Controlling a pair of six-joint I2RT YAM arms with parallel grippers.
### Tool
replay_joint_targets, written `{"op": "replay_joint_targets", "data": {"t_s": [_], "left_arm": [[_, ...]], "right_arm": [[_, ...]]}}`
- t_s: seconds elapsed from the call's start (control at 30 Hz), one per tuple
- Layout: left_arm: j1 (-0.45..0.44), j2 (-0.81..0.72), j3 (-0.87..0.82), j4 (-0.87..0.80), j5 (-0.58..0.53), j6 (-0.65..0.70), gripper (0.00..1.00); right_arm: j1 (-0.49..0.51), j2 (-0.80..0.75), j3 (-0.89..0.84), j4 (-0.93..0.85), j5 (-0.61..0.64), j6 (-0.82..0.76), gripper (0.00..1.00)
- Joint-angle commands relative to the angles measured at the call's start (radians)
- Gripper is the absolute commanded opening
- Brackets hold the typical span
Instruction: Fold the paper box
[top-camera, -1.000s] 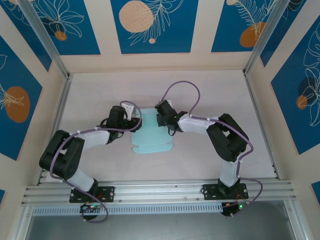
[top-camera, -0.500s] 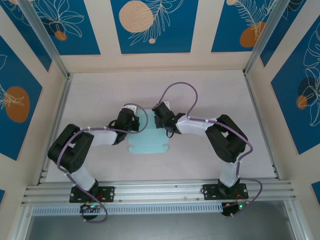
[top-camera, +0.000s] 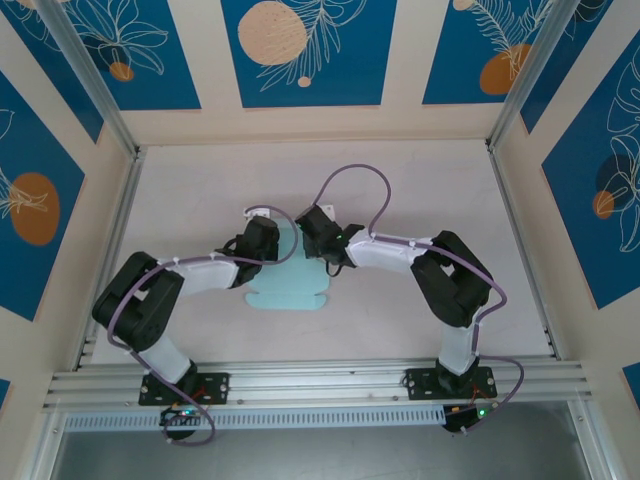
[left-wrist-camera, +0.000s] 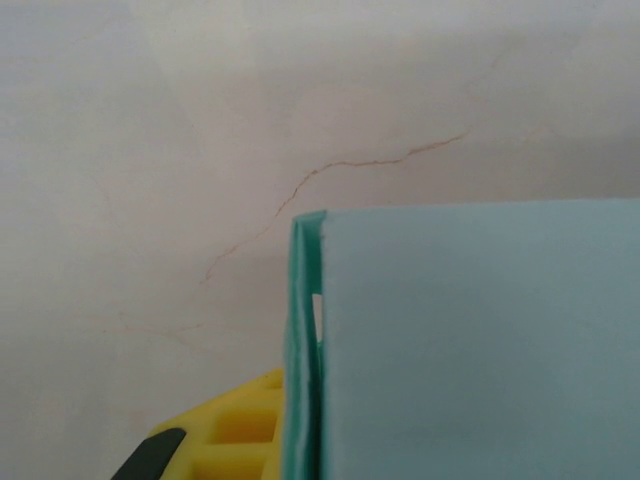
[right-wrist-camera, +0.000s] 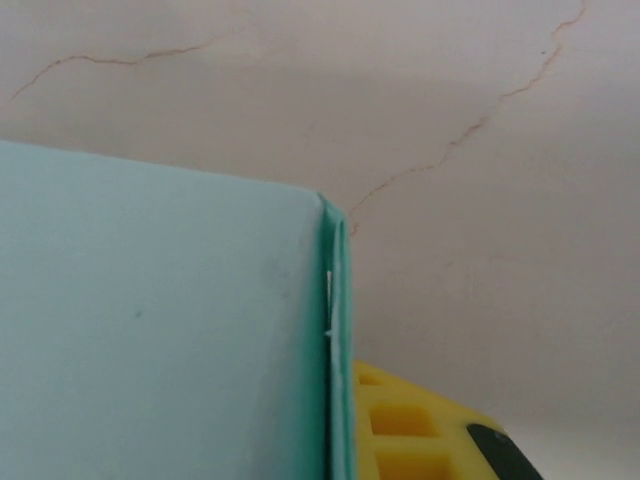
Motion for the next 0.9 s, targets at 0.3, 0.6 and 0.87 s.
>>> {"op": "replay_joint_targets", "data": {"t_s": [0.3,0.6,0.87], "left_arm": [[0.021,-0.061,0.081,-0.45,-0.303,-0.285,0.0],[0.025,-0.114,-0.032,-0.236,-0.031,-0.252,0.15],[0.026,-0.159,-0.031,-0.231,0.193,-0.179,0.3]], "right_arm": [[0.089,0.023,0.194,-0.55,0.047,0.229,0.07],[0.09,0.105,0.245,-0.544,0.033,0.196,0.07],[0.063,0.155,0.276,-0.538,-0.024,0.18,0.07]]}}
